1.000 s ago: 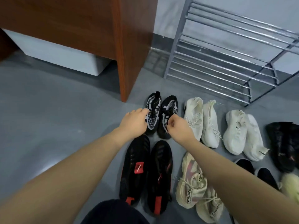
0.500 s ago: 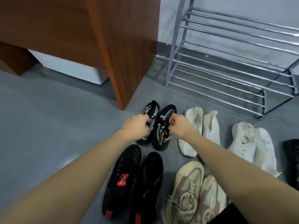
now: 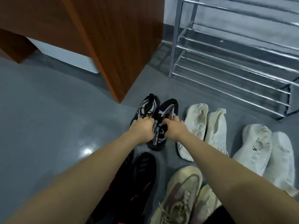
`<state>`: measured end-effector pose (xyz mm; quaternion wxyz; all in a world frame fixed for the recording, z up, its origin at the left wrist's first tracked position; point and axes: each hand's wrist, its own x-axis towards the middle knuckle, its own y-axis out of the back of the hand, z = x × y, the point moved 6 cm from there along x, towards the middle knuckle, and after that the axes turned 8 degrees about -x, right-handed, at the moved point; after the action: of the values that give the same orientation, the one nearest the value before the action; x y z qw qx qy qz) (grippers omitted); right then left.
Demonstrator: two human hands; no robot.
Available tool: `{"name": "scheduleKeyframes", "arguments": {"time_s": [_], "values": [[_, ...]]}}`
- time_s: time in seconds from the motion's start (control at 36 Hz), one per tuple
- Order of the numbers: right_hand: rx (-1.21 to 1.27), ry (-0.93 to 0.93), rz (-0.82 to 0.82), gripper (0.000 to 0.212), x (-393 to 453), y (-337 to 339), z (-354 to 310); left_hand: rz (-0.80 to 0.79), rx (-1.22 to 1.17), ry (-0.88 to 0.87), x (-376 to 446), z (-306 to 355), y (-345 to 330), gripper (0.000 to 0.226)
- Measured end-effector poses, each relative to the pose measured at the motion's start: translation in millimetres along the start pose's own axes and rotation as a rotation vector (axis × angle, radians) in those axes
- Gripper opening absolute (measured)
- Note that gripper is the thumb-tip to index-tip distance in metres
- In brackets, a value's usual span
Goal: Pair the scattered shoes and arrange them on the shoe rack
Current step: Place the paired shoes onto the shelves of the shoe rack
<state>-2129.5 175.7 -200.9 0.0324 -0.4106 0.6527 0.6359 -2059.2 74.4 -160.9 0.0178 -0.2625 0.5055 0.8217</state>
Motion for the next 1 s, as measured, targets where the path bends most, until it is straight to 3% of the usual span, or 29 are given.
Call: {"name": "scheduleKeyframes", "arguments": {"time_s": [0.14, 0.25, 0.42, 0.56, 0.67, 0.83, 1.0], "values": [[0.264, -0.194, 0.193, 0.051, 22, -17, 16, 0.031, -0.097, -0.007, 26, -15, -27, 0.035], [0.439, -0.243, 0.237, 0.045, 36, -34, 20, 0.113, -0.001, -0.066, 53, -14, -29, 0.033], [0.620, -0.308, 0.368, 0.030, 46, -39, 20, 0.050, 0.072, -0.116, 81, -5, -48, 0.024], [0.575, -0.314, 0.436, 0.036, 49, -40, 20, 0.063, 0.063, -0.094, 89, -12, -51, 0.027], [0.518, -0.270, 0.451, 0.026, 51, -36, 20, 0.086, 0.087, -0.136, 88, -12, -53, 0.027], [0.536, -0.275, 0.487, 0.025, 37, -28, 26, 0.158, 0.082, -0.173, 83, -6, -51, 0.046], [0.616, -0.259, 0.677, 0.021, 19, -9, 26, 0.316, 0.097, -0.216, 75, 6, -29, 0.047]]}}
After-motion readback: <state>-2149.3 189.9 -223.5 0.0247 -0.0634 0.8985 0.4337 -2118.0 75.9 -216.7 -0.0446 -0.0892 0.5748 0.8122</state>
